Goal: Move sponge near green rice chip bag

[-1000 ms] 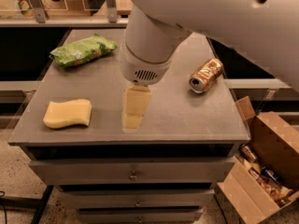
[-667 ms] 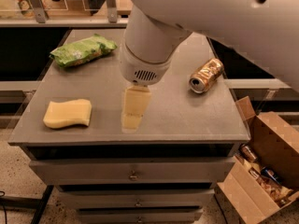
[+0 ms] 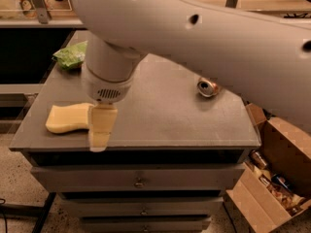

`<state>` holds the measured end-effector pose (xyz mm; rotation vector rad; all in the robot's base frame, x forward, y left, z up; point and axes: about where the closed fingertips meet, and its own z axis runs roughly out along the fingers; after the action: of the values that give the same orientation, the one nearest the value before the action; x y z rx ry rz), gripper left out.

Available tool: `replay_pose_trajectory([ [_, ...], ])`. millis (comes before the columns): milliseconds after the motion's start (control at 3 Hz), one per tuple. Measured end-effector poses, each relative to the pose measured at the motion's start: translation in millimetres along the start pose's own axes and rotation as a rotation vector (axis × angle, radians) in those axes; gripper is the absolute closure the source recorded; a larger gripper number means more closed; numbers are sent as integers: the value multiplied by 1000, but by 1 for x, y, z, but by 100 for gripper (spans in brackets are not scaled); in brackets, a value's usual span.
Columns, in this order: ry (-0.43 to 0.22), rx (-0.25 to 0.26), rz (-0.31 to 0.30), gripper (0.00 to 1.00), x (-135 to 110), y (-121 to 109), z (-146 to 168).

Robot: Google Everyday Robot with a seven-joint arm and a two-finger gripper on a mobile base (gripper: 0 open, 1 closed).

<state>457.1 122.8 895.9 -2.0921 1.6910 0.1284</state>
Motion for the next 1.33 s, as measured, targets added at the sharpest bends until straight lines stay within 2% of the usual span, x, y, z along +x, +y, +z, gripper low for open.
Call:
replay_pose_trajectory([
  [333,-5,-33,-53,0,-30,2,34],
  [667,-6,-35,-60,0,-33,2,37],
  [1333,-55,-124,-28,0,-29,-13,44],
])
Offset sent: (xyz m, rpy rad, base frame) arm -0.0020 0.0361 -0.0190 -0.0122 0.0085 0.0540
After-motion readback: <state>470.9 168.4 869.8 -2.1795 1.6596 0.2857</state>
